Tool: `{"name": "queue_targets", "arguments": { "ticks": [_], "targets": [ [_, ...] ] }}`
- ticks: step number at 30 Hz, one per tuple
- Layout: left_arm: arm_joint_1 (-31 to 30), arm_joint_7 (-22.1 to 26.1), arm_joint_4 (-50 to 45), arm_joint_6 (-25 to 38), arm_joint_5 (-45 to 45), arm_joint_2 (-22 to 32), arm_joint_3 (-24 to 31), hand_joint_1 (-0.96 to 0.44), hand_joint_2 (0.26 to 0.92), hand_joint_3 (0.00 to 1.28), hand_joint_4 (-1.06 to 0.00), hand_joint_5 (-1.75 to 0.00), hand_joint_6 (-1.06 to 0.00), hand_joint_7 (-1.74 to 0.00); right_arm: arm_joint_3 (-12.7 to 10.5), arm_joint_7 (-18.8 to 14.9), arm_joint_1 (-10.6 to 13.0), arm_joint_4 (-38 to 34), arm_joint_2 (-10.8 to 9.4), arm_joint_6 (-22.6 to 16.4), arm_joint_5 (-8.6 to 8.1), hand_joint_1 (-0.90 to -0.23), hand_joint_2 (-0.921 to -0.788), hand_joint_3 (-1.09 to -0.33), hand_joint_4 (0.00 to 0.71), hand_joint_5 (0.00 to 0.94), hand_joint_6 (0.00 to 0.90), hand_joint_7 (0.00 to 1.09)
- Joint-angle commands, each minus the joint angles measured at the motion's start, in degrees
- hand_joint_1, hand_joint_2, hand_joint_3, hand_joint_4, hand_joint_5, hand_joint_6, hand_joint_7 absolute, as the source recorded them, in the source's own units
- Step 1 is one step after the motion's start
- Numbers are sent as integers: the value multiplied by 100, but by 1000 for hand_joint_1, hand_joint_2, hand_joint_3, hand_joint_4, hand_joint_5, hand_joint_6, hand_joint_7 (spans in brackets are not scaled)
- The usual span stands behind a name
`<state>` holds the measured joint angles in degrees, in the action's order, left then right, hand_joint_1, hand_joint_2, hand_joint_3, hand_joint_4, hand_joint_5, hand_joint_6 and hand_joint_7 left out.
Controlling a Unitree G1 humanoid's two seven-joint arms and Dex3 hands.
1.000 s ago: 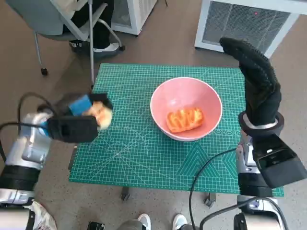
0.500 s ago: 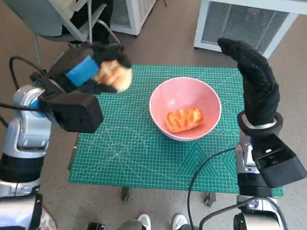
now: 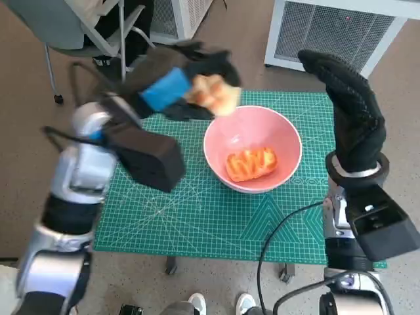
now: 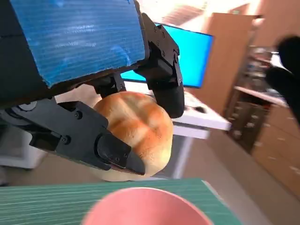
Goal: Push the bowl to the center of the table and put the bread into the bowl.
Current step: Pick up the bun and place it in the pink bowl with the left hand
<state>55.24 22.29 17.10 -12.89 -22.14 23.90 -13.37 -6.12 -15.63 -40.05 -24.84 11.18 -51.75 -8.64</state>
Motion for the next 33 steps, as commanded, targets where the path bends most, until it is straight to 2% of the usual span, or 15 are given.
{"name": "queue_targets", "arguments": {
  "ticks": [1,7,10,11,12,13,14,17,19,23,29,33],
  "targets": [
    [254,-148,613,-335,-59,-291,-206,3,920,39,-743,-1082,-636,-1180,-41,50,212,85,72,98,92,-572,-921,-714,320,0,62,636],
    [474,-170,1497,-612,-149,-578,-446,2,920,76,-684,-1155,-609,-1198,-86,109,274,176,115,127,173,-571,-921,-712,312,0,50,630],
    [558,107,1889,-501,-129,-707,-589,2,921,169,-578,-1251,-504,-1316,-113,132,299,206,131,134,198,-573,-921,-711,305,0,47,629],
    [580,203,1969,-477,-102,-724,-614,-121,921,234,-496,-994,-453,-1402,-117,137,303,214,134,135,201,-574,-921,-711,303,0,45,628],
    [608,423,2088,-441,-40,-739,-650,-164,921,259,-488,-862,-433,-1434,-121,143,308,227,139,142,202,-574,-921,-711,302,0,45,628],
    [631,577,2177,-421,4,-749,-673,-167,913,264,-434,-600,-345,-1298,-123,149,311,238,142,147,204,-575,-921,-711,300,0,44,628],
    [661,781,2288,-395,61,-758,-696,-118,913,218,-357,-388,-300,-948,-124,158,317,251,147,148,212,-576,-921,-710,298,0,43,627],
    [724,1128,2487,-375,143,-776,-714,-99,918,119,-176,-130,-248,-380,-122,176,330,273,155,145,228,-578,-921,-710,296,0,43,627],
    [743,1325,2557,-360,161,-783,-726,-131,919,92,-106,-66,-213,-226,-123,187,331,277,160,135,240,-577,-921,-710,295,0,42,627],
    [692,1500,2517,-377,139,-752,-725,-257,921,72,-25,-13,-178,-89,-132,222,321,259,166,105,282,-569,-921,-712,293,0,42,627],
    [449,1360,2410,-654,291,-711,-523,-397,921,67,-2,-1,-149,-38,-139,275,294,216,177,80,328,-563,-921,-715,293,0,42,627],
    [321,1229,2502,-1008,596,-731,-270,-467,921,128,0,1,-107,-12,-143,276,271,209,201,105,297,-563,-921,-716,293,0,42,627]
  ]
}}
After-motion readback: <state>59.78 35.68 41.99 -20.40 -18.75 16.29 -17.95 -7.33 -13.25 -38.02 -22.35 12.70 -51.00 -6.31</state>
